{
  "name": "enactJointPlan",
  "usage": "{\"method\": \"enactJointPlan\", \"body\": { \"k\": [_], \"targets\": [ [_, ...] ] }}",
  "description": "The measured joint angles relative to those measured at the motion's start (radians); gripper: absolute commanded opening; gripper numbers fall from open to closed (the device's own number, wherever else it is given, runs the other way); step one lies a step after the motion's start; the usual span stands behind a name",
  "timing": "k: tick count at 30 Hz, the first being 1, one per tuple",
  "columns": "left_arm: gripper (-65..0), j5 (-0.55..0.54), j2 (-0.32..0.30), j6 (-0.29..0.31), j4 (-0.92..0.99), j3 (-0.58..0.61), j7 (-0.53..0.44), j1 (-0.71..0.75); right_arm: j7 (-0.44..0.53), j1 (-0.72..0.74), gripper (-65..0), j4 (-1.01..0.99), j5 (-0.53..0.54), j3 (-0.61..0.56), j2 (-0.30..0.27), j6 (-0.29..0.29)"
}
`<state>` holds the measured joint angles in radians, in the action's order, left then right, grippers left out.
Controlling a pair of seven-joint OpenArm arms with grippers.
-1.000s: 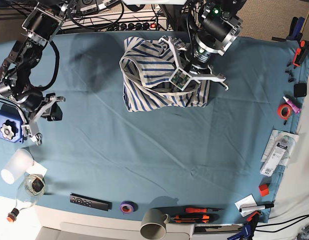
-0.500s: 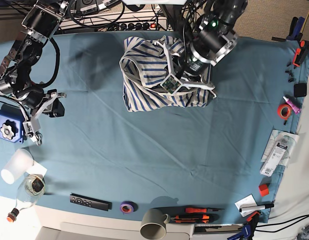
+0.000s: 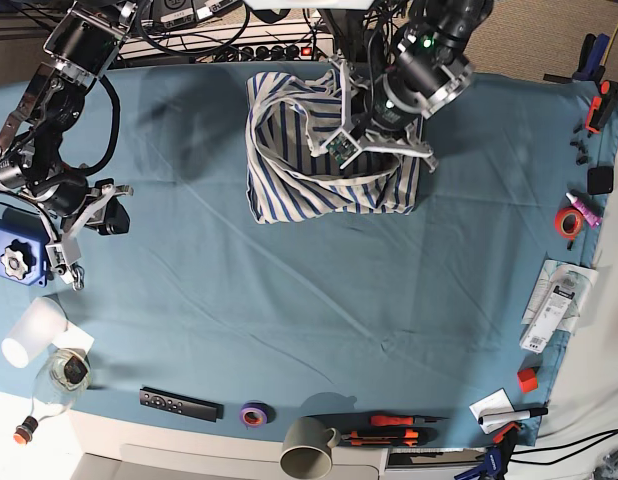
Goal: Fold the T-shirt properly
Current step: 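Grasp the loose shirt fabric on the stack with the left gripper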
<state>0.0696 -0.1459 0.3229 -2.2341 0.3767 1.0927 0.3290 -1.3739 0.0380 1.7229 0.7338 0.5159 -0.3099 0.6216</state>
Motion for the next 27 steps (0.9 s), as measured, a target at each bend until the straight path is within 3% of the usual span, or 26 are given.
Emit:
{"method": "enactJointPlan", "body": {
  "k": [10, 14, 19, 24, 27],
  "targets": [
    [-65.0, 0.114, -0.06, -0.003, -0.103, -0.001, -0.009, 0.094, 0.02, 0.0, -52.5, 0.0, 0.0, 0.0, 0.0, 0.0],
    [-65.0, 0.103, -0.056, -0.035, -0.103, 0.0, -0.141, 0.063, 0.02, 0.0, -52.5, 0.0, 0.0, 0.0, 0.0, 0.0],
    [-65.0, -0.02, -0.053, -0.037, -0.076, 0.0, -0.171, -0.011, 0.019, 0.0, -52.5, 0.0, 0.0, 0.0, 0.0, 0.0],
    [-65.0, -0.071, -0.054, 0.014, -0.007, 0.0, -0.173, -0.03, 0.016, -0.002, -52.5, 0.0, 0.0, 0.0, 0.0, 0.0],
    [-65.0, -0.086, -0.053, 0.015, 0.019, 0.0, -0.175, -0.047, 0.016, -0.002, -52.5, 0.0, 0.0, 0.0, 0.0, 0.0]
  ]
}}
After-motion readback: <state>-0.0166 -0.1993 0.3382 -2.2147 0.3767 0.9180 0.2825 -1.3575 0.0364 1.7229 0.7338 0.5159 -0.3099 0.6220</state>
